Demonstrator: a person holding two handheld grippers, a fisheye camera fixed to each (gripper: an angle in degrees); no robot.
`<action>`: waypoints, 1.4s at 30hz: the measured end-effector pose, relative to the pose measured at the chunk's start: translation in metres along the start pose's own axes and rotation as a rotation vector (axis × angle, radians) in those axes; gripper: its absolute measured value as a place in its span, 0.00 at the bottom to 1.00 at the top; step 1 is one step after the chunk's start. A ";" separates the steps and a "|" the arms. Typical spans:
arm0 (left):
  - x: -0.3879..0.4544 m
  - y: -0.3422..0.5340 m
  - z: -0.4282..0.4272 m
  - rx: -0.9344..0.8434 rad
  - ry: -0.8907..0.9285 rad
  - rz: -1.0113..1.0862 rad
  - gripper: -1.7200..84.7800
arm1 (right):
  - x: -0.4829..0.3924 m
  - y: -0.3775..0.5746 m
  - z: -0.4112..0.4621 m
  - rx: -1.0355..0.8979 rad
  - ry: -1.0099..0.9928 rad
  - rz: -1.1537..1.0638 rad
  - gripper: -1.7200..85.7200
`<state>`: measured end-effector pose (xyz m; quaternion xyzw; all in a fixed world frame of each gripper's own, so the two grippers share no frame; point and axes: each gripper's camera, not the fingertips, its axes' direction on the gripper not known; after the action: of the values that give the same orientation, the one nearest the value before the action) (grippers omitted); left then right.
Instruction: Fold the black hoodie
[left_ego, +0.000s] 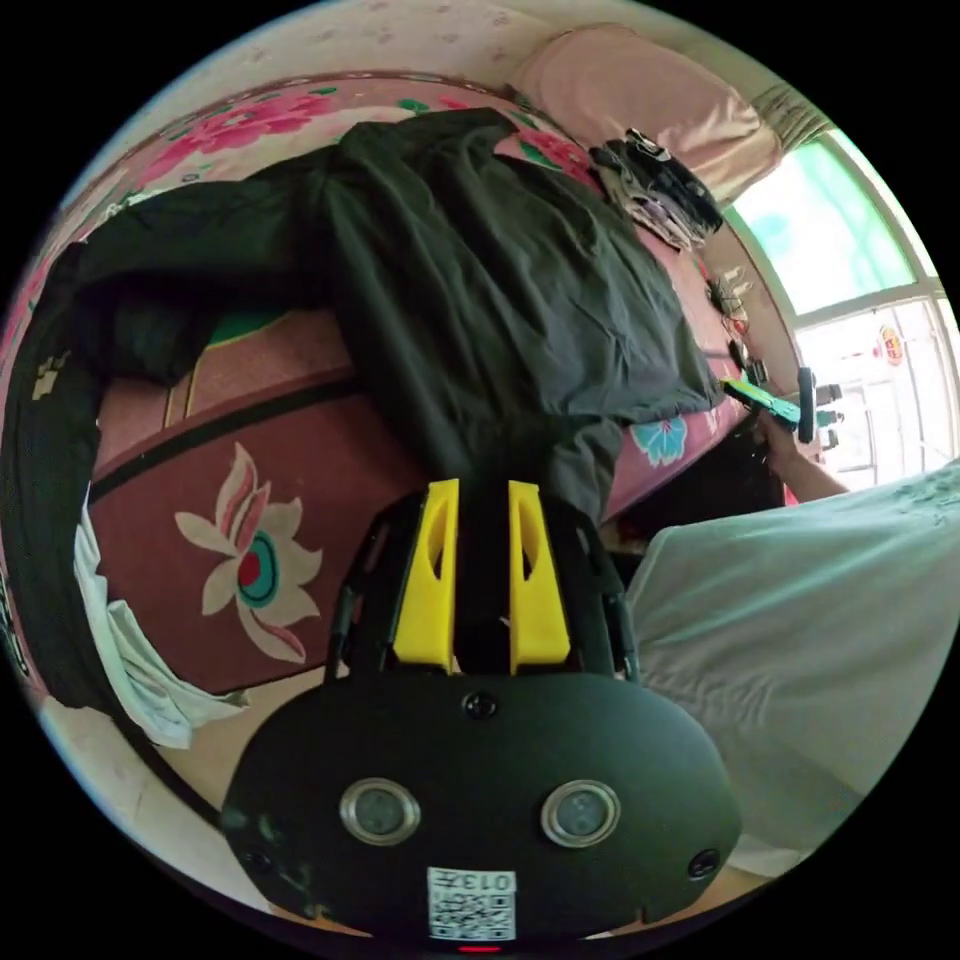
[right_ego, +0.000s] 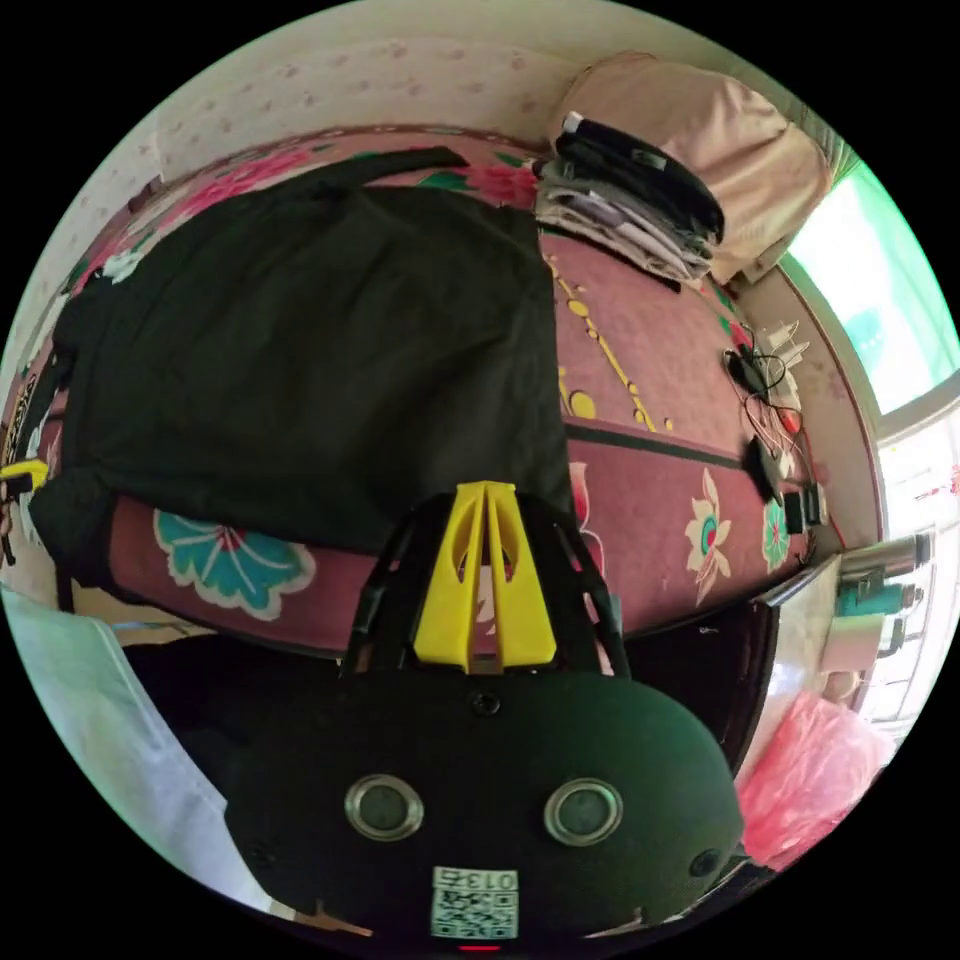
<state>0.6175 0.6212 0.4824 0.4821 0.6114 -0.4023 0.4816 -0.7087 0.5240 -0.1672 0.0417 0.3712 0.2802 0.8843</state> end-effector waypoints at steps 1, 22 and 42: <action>0.010 -0.001 0.012 -0.008 -0.032 0.029 0.10 | 0.002 0.003 0.012 -0.041 0.007 -0.014 0.02; 0.084 0.016 0.093 -0.190 -0.025 0.160 0.25 | -0.058 0.055 0.047 -0.181 0.067 -0.450 0.15; 0.094 -0.020 0.073 -0.264 -0.103 0.012 0.23 | -0.093 0.052 0.122 -0.226 0.006 -0.633 0.10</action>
<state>0.6062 0.5657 0.3760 0.3967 0.6306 -0.3398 0.5740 -0.7021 0.5349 -0.0055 -0.1751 0.3349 0.0311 0.9253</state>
